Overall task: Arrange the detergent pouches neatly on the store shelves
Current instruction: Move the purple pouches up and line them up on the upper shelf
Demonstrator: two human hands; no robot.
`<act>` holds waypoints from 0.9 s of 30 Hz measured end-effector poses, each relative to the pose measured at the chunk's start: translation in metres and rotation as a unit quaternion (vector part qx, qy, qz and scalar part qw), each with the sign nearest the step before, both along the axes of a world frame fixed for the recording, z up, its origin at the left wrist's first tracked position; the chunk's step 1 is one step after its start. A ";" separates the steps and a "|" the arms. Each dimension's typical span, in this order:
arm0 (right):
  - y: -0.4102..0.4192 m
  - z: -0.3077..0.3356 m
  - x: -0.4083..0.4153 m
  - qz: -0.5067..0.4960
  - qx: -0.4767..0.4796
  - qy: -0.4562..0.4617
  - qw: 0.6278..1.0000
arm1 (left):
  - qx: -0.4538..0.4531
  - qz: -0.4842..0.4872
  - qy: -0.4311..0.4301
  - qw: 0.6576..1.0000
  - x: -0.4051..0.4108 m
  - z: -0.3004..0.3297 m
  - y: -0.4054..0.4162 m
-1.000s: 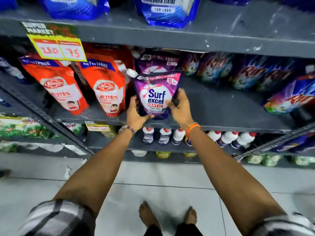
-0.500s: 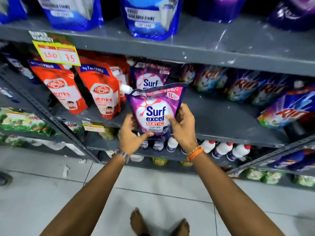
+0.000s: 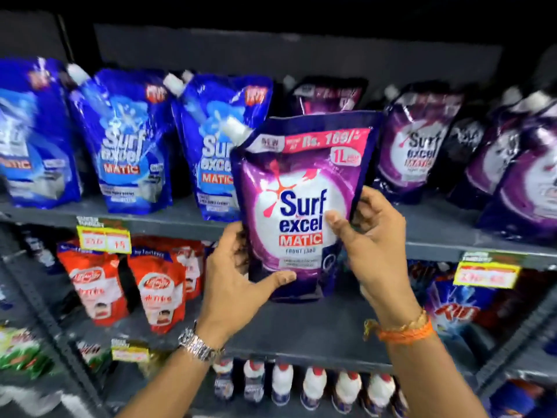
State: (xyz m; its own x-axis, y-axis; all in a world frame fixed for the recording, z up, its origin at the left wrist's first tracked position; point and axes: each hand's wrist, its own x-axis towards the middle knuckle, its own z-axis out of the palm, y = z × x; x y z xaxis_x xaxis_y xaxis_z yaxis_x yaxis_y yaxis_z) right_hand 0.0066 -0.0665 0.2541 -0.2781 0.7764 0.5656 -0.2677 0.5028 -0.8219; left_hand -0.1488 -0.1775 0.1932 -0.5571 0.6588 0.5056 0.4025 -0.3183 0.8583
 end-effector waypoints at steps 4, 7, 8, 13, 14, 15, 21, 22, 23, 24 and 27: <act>0.042 0.036 0.001 -0.029 0.024 0.001 0.999 | 0.002 -0.009 0.013 1.000 -0.004 0.040 0.049; 0.072 0.054 -0.001 -0.045 0.016 -0.011 0.999 | -0.009 -0.021 0.023 0.999 -0.003 0.062 0.079; 0.080 0.059 -0.001 -0.044 0.008 -0.011 0.999 | -0.010 -0.018 0.027 0.999 -0.002 0.067 0.088; 0.105 0.075 -0.003 -0.043 0.005 -0.029 0.999 | -0.038 -0.021 0.022 0.999 -0.012 0.080 0.125; 0.108 0.074 -0.005 -0.047 0.001 -0.032 0.998 | -0.045 -0.020 0.022 0.999 -0.016 0.080 0.129; 0.112 0.072 -0.006 -0.053 -0.002 -0.035 0.998 | -0.053 -0.018 0.022 0.998 -0.018 0.079 0.134; 0.121 0.052 -0.008 -0.056 -0.025 -0.049 0.997 | -0.096 -0.007 0.038 0.995 -0.019 0.062 0.144; 0.121 0.051 -0.009 -0.058 -0.023 -0.051 0.997 | -0.097 -0.008 0.043 0.994 -0.020 0.061 0.144; 0.121 0.050 -0.009 -0.061 -0.022 -0.051 0.997 | -0.099 -0.010 0.049 0.994 -0.021 0.060 0.145; 0.121 0.049 -0.010 -0.065 -0.023 -0.053 0.996 | -0.103 -0.011 0.056 0.993 -0.022 0.060 0.145; 0.121 0.046 -0.010 -0.075 -0.020 -0.058 0.995 | -0.111 -0.015 0.067 0.991 -0.024 0.058 0.144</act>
State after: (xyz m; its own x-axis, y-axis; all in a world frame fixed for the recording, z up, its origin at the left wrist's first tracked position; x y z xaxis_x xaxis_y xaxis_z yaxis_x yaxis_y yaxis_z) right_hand -0.0034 0.0546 0.3002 -0.2196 0.8356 0.5036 -0.0935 0.4958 -0.8634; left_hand -0.1730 -0.0338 0.2511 -0.4735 0.7771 0.4147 0.5117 -0.1406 0.8476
